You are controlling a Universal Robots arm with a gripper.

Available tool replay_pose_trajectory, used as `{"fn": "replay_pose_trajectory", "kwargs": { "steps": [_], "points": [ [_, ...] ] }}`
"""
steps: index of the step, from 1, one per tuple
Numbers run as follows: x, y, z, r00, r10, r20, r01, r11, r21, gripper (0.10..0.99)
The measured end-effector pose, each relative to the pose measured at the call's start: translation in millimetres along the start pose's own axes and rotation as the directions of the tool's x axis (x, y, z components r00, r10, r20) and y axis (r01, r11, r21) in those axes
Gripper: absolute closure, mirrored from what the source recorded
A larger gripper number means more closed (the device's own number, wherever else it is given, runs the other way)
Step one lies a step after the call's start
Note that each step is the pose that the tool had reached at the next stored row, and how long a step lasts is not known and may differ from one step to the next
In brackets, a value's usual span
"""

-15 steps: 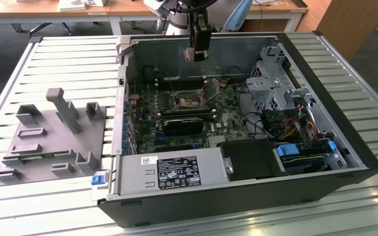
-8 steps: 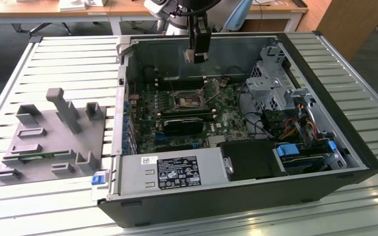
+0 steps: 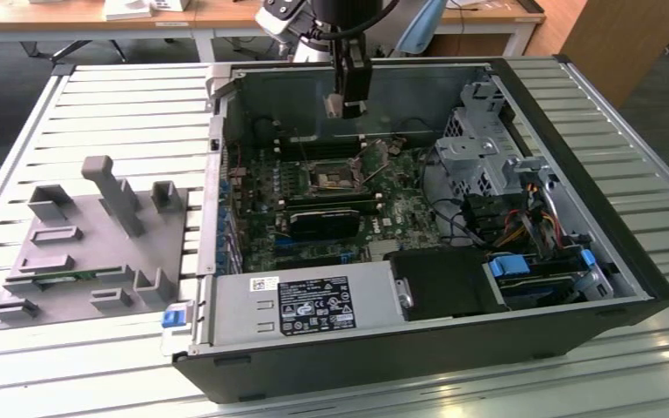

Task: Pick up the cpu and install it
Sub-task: 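Place the cpu into insertion slot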

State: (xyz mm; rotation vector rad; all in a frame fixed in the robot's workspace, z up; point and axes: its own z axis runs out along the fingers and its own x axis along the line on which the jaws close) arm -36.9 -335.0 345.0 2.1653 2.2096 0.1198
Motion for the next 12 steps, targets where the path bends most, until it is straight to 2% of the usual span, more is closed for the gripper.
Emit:
{"fn": "replay_pose_trajectory", "kwargs": {
  "steps": [6, 12],
  "points": [
    [-0.2, -0.7, 8.1, 1.0000, 0.000, 0.0000, 0.000, 1.0000, 0.002, 0.561],
    [-0.2, -1.4, 12.4, 0.9999, 0.015, 0.0013, -0.015, 0.9999, 0.002, 0.561]
  ]
}}
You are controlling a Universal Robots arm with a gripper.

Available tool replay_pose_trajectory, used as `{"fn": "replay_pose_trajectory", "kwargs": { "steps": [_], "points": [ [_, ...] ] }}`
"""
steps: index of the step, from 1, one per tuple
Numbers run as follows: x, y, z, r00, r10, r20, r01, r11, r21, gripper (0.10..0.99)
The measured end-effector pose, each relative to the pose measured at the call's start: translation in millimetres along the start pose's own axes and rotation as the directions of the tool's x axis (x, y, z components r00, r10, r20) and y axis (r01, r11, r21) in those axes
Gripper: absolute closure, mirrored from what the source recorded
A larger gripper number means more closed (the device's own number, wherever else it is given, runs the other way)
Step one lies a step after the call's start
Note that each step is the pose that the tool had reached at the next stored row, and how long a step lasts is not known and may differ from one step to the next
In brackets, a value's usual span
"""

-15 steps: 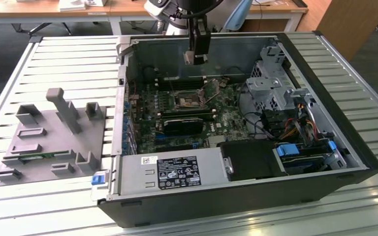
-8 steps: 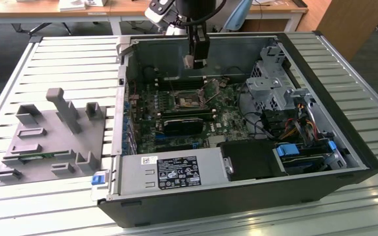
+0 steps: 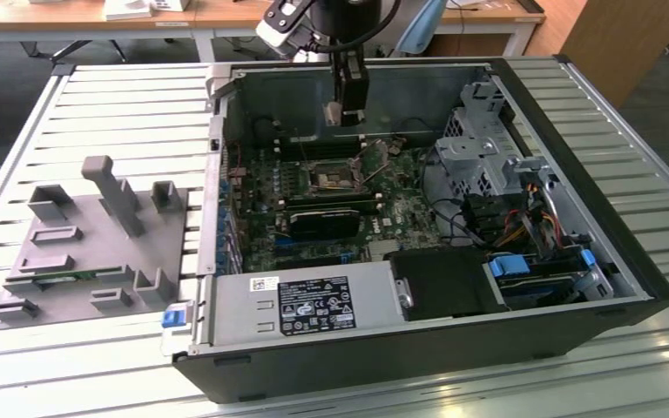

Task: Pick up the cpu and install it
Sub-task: 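Place the cpu into insertion slot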

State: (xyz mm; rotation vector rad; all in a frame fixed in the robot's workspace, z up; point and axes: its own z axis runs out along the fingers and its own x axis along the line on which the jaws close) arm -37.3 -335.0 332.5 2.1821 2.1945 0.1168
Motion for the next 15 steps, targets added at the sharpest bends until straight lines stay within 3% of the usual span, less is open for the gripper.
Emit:
{"fn": "replay_pose_trajectory", "kwargs": {
  "steps": [15],
  "points": [
    [-0.3, -1.2, 11.1, 1.0000, 0.002, 0.0001, -0.002, 1.0000, 0.000, 0.561]
  ]
}}
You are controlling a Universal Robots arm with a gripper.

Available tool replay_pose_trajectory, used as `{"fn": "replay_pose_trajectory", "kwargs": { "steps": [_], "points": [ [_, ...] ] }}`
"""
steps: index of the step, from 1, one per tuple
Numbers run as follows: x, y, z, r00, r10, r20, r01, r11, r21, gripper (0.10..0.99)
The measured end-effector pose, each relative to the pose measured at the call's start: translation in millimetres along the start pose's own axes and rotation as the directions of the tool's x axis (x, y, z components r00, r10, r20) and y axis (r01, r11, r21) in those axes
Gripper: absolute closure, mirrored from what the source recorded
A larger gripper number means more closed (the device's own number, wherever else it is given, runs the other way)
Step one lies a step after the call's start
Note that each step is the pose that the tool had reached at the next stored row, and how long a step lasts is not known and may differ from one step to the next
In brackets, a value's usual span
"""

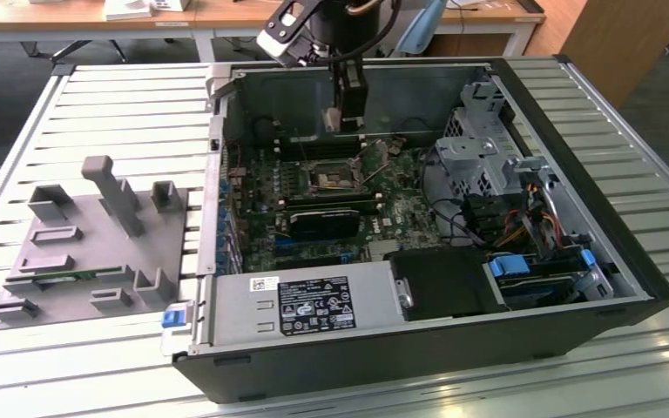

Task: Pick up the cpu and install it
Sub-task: 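Place the cpu into insertion slot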

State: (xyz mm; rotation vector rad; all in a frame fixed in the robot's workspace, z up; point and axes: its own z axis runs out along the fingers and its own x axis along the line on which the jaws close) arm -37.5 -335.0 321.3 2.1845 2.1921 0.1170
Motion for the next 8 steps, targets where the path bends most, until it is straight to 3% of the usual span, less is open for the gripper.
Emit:
{"fn": "replay_pose_trajectory", "kwargs": {
  "steps": [8],
  "points": [
    [-0.1, -0.7, 6.6, 1.0000, 0.001, 0.0002, -0.001, 1.0000, 0.000, 0.561]
  ]
}}
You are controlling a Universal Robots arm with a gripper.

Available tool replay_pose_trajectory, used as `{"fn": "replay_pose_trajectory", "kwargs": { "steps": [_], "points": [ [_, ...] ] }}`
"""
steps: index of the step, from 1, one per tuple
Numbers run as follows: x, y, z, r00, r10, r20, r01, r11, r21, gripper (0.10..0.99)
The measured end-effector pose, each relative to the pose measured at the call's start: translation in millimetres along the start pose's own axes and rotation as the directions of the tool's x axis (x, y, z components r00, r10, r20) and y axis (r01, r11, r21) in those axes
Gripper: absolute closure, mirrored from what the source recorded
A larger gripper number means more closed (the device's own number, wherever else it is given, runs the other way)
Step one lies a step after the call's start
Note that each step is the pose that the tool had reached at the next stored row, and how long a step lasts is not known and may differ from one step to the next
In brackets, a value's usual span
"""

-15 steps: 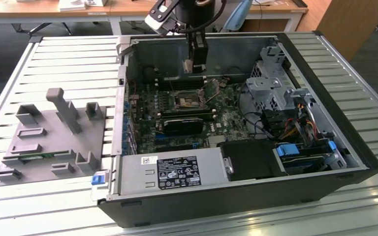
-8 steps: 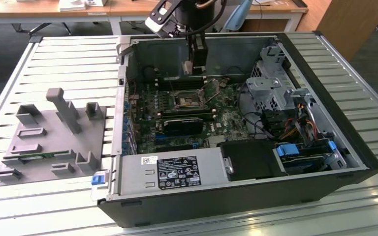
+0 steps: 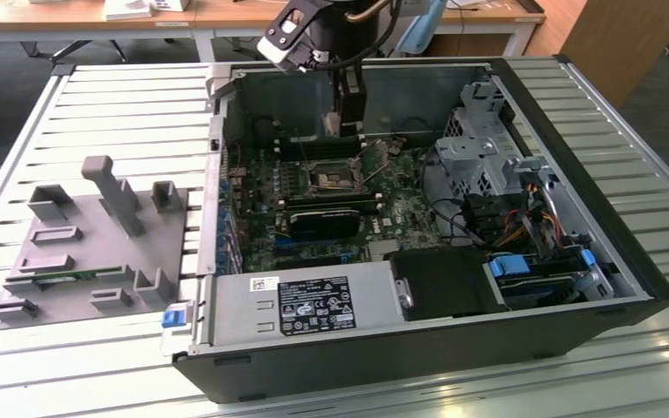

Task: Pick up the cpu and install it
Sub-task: 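Place the cpu into insertion slot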

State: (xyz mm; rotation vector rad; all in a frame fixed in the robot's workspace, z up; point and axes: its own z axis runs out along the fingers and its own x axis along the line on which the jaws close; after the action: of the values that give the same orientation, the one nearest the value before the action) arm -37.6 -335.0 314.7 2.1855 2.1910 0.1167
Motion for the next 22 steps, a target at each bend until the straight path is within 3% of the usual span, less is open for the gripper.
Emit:
{"fn": "replay_pose_trajectory", "kwargs": {
  "steps": [14, 22],
  "points": [
    [-0.2, -0.7, 8.2, 1.0000, 0.000, 0.0000, 0.000, 1.0000, 0.000, 0.561],
    [3.0, -2.1, 20.9, 1.0000, 0.001, -0.0001, -0.001, 1.0000, 0.000, 0.561]
  ]
}}
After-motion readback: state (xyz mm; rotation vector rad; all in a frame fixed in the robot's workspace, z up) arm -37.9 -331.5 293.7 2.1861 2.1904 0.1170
